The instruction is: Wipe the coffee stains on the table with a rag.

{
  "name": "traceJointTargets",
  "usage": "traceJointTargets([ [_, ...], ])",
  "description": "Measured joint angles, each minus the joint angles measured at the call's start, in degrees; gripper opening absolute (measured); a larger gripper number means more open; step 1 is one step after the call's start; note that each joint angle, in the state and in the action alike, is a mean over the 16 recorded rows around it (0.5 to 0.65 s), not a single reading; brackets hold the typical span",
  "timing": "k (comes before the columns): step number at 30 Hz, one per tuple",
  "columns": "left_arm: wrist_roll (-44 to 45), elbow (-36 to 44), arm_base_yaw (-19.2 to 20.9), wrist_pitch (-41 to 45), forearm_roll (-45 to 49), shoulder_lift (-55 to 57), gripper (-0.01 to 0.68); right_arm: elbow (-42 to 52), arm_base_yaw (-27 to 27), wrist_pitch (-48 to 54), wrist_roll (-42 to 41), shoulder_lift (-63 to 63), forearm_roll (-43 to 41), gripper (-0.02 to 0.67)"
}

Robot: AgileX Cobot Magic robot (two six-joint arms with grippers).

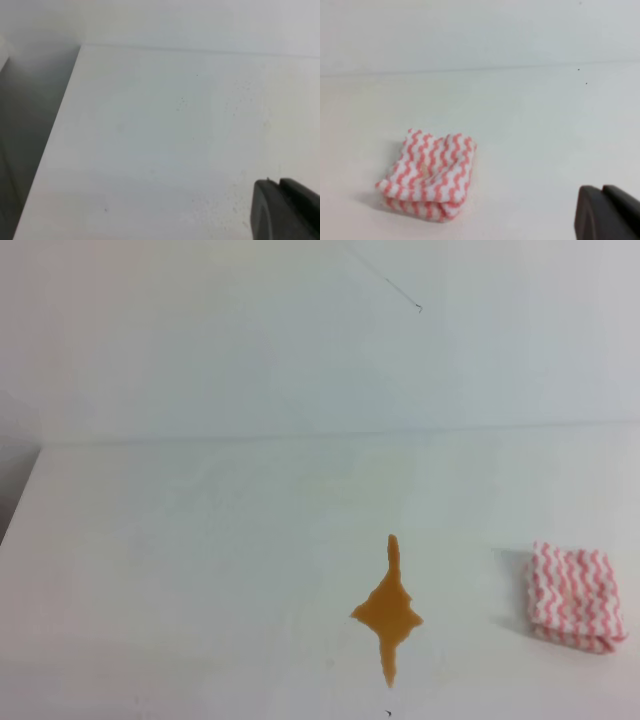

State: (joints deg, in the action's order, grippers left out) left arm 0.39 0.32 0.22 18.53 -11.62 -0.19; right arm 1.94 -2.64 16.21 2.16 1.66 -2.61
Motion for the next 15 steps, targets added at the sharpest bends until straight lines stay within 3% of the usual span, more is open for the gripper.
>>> traceJointTargets([
  [15, 0.00, 0.00, 0.00, 0.18, 0.00, 0.00, -0.001, 0.00, 0.00, 0.00, -0.23, 0.00, 0.00, -0.003],
])
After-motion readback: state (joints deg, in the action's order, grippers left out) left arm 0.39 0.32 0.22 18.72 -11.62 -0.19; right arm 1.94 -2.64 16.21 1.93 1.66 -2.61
